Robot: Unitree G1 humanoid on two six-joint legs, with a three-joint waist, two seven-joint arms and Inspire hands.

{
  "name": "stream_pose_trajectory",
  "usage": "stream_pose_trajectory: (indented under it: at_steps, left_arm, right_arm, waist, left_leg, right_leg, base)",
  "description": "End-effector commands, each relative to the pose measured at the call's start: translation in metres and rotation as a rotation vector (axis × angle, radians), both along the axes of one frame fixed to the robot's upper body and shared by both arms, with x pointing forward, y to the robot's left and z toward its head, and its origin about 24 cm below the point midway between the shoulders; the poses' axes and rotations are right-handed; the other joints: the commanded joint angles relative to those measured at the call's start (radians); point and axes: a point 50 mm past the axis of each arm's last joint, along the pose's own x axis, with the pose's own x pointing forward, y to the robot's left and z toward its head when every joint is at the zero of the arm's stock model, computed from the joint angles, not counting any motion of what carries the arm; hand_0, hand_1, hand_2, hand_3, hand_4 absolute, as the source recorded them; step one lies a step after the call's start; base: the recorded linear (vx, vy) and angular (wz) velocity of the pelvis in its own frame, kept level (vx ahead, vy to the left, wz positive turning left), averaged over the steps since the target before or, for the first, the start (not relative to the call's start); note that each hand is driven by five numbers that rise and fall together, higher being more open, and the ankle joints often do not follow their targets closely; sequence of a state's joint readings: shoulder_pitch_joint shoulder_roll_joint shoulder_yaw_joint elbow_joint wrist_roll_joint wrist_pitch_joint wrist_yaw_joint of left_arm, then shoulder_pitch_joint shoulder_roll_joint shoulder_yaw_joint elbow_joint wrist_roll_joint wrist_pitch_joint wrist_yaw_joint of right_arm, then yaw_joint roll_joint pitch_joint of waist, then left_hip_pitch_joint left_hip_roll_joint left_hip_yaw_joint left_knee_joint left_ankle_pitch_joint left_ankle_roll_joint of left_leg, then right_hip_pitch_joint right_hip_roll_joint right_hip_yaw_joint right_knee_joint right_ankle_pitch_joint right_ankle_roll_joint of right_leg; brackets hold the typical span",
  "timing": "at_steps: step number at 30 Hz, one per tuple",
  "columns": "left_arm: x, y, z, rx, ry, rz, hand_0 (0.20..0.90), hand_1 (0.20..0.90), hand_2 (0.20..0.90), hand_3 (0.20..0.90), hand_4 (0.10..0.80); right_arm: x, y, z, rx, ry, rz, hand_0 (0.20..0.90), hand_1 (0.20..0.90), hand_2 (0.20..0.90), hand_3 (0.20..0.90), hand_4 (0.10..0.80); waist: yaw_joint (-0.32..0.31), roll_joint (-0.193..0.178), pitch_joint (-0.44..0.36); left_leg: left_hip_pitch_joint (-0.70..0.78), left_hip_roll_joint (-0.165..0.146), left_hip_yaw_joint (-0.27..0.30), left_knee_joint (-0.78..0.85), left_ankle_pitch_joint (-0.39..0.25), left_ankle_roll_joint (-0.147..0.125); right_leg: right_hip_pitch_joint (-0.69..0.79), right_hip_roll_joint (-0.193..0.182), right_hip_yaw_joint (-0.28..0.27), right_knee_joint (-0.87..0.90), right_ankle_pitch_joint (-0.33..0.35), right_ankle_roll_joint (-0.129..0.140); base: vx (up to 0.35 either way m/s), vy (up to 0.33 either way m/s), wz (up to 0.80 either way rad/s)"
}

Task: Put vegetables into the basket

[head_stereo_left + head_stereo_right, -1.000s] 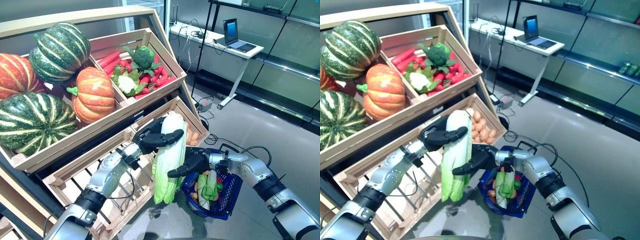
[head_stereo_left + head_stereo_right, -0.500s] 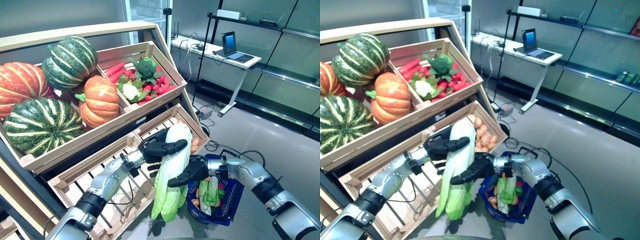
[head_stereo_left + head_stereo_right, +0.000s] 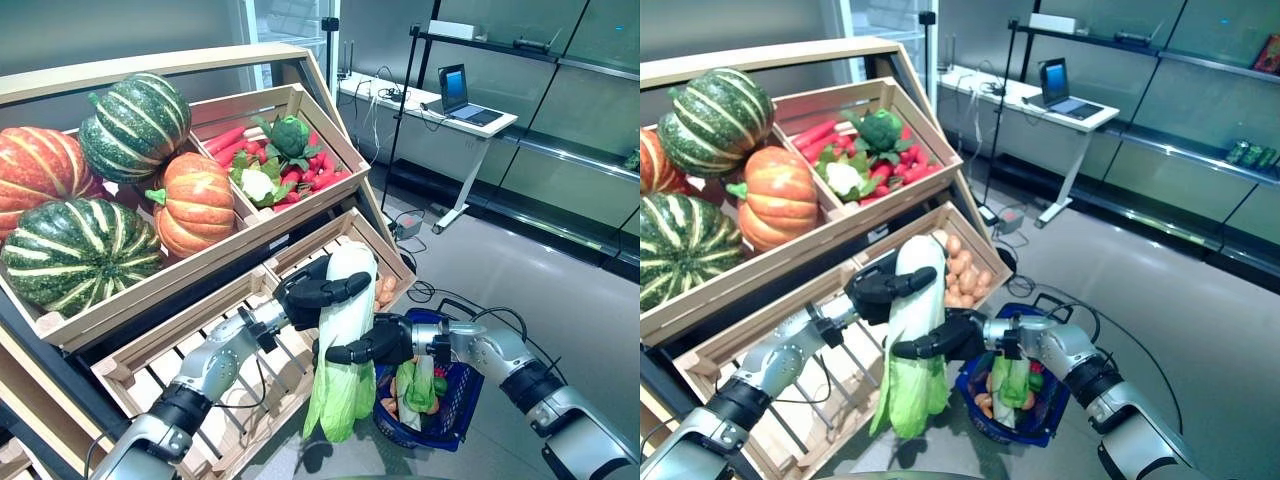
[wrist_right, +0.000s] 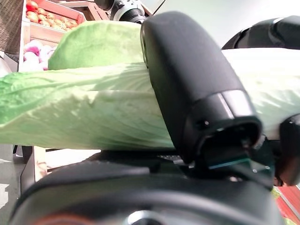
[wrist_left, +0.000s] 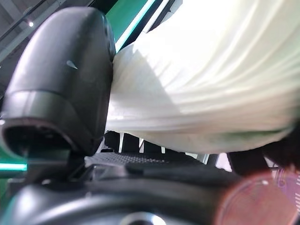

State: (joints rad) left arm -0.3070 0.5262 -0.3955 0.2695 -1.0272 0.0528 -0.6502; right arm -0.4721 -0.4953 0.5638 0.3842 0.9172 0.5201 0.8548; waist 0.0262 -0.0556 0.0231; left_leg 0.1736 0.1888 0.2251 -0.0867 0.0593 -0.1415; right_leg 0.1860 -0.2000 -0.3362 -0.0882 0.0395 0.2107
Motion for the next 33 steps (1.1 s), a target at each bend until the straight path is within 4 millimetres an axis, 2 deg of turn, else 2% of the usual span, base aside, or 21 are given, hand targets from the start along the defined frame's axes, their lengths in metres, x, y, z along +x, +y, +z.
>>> stream_pose_trajectory:
  at_steps: [1, 3, 4, 5, 6, 10, 16, 18, 19, 22, 26, 29, 33]
  left_arm:
    - [0.007, -0.041, 0.067, -0.279, -0.288, -0.147, 0.300, 0.300, 0.300, 0.300, 0.400]
    - [0.008, -0.038, 0.069, -0.274, -0.296, -0.130, 0.300, 0.300, 0.300, 0.300, 0.400]
    - [0.009, -0.036, 0.069, -0.269, -0.296, -0.122, 0.401, 0.401, 0.401, 0.401, 0.467]
    - [0.009, -0.035, 0.068, -0.259, -0.290, -0.115, 0.853, 0.853, 0.853, 0.853, 0.769]
    - [0.010, -0.033, 0.068, -0.241, -0.285, -0.095, 0.900, 0.900, 0.900, 0.900, 0.800]
    - [0.012, -0.023, 0.062, -0.198, -0.254, -0.030, 0.900, 0.900, 0.900, 0.900, 0.800]
    - [0.018, 0.008, 0.044, -0.106, -0.167, 0.148, 0.900, 0.900, 0.900, 0.900, 0.800]
    - [0.020, 0.024, 0.034, -0.104, -0.134, 0.227, 0.900, 0.900, 0.900, 0.900, 0.800]
    - [0.019, 0.038, 0.026, -0.092, -0.115, 0.298, 0.900, 0.900, 0.900, 0.900, 0.800]
    - [0.019, 0.054, 0.019, -0.058, -0.104, 0.407, 0.900, 0.900, 0.900, 0.900, 0.800]
    - [0.018, 0.090, 0.006, 0.043, -0.093, 0.622, 0.900, 0.900, 0.900, 0.900, 0.800]
    - [0.020, 0.107, 0.003, 0.084, -0.076, 0.729, 0.900, 0.900, 0.900, 0.900, 0.800]
    - [0.021, 0.121, 0.000, 0.125, -0.049, 0.824, 0.900, 0.900, 0.900, 0.900, 0.800]
  right_arm:
    - [0.021, 0.028, 0.044, 0.321, -0.040, -0.029, 0.300, 0.300, 0.300, 0.300, 0.400]
    - [0.021, 0.027, 0.043, 0.317, -0.035, -0.036, 0.300, 0.300, 0.300, 0.300, 0.400]
    - [0.020, 0.026, 0.041, 0.311, -0.034, -0.039, 0.300, 0.300, 0.300, 0.300, 0.400]
    - [0.020, 0.024, 0.039, 0.303, -0.033, -0.044, 0.300, 0.300, 0.300, 0.300, 0.400]
    - [0.019, 0.022, 0.037, 0.292, -0.030, -0.050, 0.300, 0.300, 0.300, 0.300, 0.400]
    - [0.017, 0.013, 0.028, 0.279, 0.008, -0.092, 0.300, 0.300, 0.300, 0.300, 0.400]
    - [0.017, -0.015, 0.011, 0.233, 0.060, -0.224, 0.300, 0.300, 0.300, 0.300, 0.400]
    - [0.015, -0.030, 0.002, 0.218, 0.089, -0.278, 0.300, 0.300, 0.300, 0.300, 0.400]
    - [0.011, -0.046, -0.009, 0.188, 0.122, -0.344, 0.300, 0.300, 0.300, 0.300, 0.400]
    - [0.007, -0.064, -0.021, 0.143, 0.162, -0.437, 0.300, 0.300, 0.300, 0.300, 0.400]
    - [0.001, -0.113, -0.042, 0.046, 0.219, -0.674, 0.300, 0.300, 0.300, 0.300, 0.400]
    - [-0.003, -0.146, -0.049, -0.025, 0.243, -0.825, 0.300, 0.300, 0.300, 0.300, 0.400]
    - [-0.009, -0.179, -0.053, -0.095, 0.266, -1.017, 0.300, 0.300, 0.300, 0.300, 0.400]
  waist:
    - [0.014, 0.009, -0.018]
    - [0.013, 0.008, -0.018]
    - [0.012, 0.008, -0.018]
    - [0.012, 0.008, -0.018]
    - [0.011, 0.009, -0.018]
    - [0.012, 0.010, -0.015]
    - [0.013, 0.012, -0.017]
    - [0.013, 0.013, -0.017]
    - [0.012, 0.013, -0.016]
    - [0.012, 0.015, -0.011]
    - [0.014, 0.015, 0.001]
    - [0.017, 0.015, 0.005]
    - [0.020, 0.018, 0.012]
  left_leg:
    - [-0.035, 0.013, -0.020, -0.001, -0.027, 0.006]
    - [-0.035, 0.014, -0.019, -0.001, -0.027, 0.006]
    - [-0.035, 0.013, -0.018, -0.001, -0.027, 0.006]
    - [-0.035, 0.014, -0.018, -0.001, -0.027, 0.005]
    - [-0.035, 0.014, -0.017, -0.001, -0.026, 0.005]
    - [-0.034, 0.014, -0.016, -0.001, -0.027, 0.005]
    - [-0.036, 0.016, -0.012, -0.001, -0.023, 0.005]
    - [-0.036, 0.018, -0.012, -0.001, -0.022, 0.004]
    - [-0.035, 0.019, -0.010, -0.001, -0.021, 0.004]
    - [-0.034, 0.020, -0.008, -0.001, -0.020, 0.004]
    - [-0.032, 0.021, -0.008, -0.001, -0.017, 0.003]
    - [-0.032, 0.020, -0.012, -0.001, -0.018, 0.003]
    - [-0.027, 0.020, -0.016, -0.001, -0.019, 0.002]
  right_leg:
    - [-0.010, -0.013, 0.021, 0.001, 0.018, -0.048]
    - [-0.011, -0.013, 0.022, 0.001, 0.018, -0.048]
    - [-0.011, -0.013, 0.023, 0.001, 0.018, -0.049]
    - [-0.012, -0.013, 0.024, 0.001, 0.018, -0.049]
    - [-0.012, -0.014, 0.024, 0.001, 0.018, -0.048]
    - [-0.012, -0.015, 0.021, 0.001, 0.019, -0.046]
    - [-0.015, -0.015, 0.020, 0.001, 0.020, -0.044]
    - [-0.017, -0.015, 0.019, 0.001, 0.020, -0.042]
    - [-0.017, -0.014, 0.019, 0.001, 0.021, -0.043]
    - [-0.017, -0.013, 0.019, 0.002, 0.021, -0.044]
    - [-0.017, -0.012, 0.017, 0.006, 0.020, -0.045]
    - [-0.015, -0.010, 0.016, 0.007, 0.016, -0.047]
    - [-0.010, -0.009, 0.013, 0.008, 0.014, -0.047]
  base:
    - [0.033, -0.002, 0.00]
    - [0.015, -0.001, 0.00]
    - [0.000, 0.000, 0.00]
    - [0.000, 0.000, 0.00]
    - [0.000, 0.000, 0.00]
    - [0.000, 0.000, 0.00]
    - [0.000, 0.000, 0.00]
    - [0.000, 0.000, 0.00]
    - [0.000, 0.000, 0.00]
    - [0.000, 0.000, 0.00]
    - [0.000, 0.000, 0.00]
    - [0.000, 0.000, 0.00]
    - [0.037, -0.014, 0.00]
